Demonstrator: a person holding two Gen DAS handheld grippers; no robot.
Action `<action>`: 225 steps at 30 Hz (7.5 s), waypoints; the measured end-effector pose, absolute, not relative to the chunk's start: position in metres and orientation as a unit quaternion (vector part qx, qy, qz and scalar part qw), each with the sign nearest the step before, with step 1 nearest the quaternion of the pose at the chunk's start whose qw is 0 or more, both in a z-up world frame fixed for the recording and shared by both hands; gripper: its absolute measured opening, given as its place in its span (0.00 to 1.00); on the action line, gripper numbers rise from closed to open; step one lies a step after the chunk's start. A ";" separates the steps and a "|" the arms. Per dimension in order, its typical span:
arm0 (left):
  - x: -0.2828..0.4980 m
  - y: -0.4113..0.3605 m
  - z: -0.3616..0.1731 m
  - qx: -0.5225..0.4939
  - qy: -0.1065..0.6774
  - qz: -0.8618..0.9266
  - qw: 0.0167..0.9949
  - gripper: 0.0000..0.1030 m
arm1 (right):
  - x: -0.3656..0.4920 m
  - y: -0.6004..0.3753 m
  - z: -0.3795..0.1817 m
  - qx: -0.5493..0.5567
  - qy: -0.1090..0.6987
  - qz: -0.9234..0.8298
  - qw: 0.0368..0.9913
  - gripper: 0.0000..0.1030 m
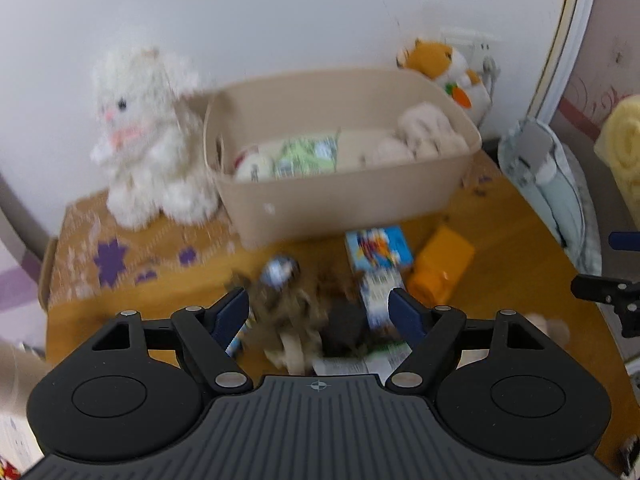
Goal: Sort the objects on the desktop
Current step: 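Grasp the white-green snack bag with left gripper while right grasps white plush, then carry snack bag and white plush into the basket and release both, then grasp the blue Sanrio box with left gripper while right grasps orange bottle, then carry Sanrio box and orange bottle to the basket and release both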
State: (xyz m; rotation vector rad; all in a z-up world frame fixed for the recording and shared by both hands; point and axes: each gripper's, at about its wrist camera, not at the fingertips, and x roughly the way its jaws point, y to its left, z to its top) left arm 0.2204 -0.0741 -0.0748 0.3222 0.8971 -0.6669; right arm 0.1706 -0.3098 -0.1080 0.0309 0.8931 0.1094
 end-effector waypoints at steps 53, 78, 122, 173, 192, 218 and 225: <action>0.166 -0.055 -0.135 0.069 0.539 -0.280 0.792 0.55 | 0.131 -0.300 -0.148 0.061 0.509 0.096 0.853 0.19; 0.258 -0.090 -0.027 0.096 0.387 -0.295 0.868 0.55 | 0.241 -0.322 -0.013 -0.004 0.348 0.092 0.933 0.19; 0.350 -0.137 -0.057 0.116 0.359 -0.278 0.883 0.79 | 0.334 -0.242 -0.076 -0.030 0.327 0.086 0.941 1.00; 0.332 -0.069 -0.186 0.274 0.469 -0.389 0.744 0.37 | 0.289 -0.194 -0.209 -0.177 0.473 0.172 0.846 0.82; 0.313 -0.035 -0.157 0.247 0.467 -0.371 0.764 0.22 | 0.258 -0.201 -0.176 -0.160 0.447 0.193 0.859 0.78; 0.307 -0.057 -0.048 0.210 0.363 -0.407 0.811 0.23 | 0.244 -0.265 -0.080 -0.139 0.369 0.159 0.905 0.78; 0.324 -0.085 -0.014 0.175 0.332 -0.405 0.834 0.23 | 0.280 -0.264 -0.057 -0.144 0.335 0.141 0.921 0.78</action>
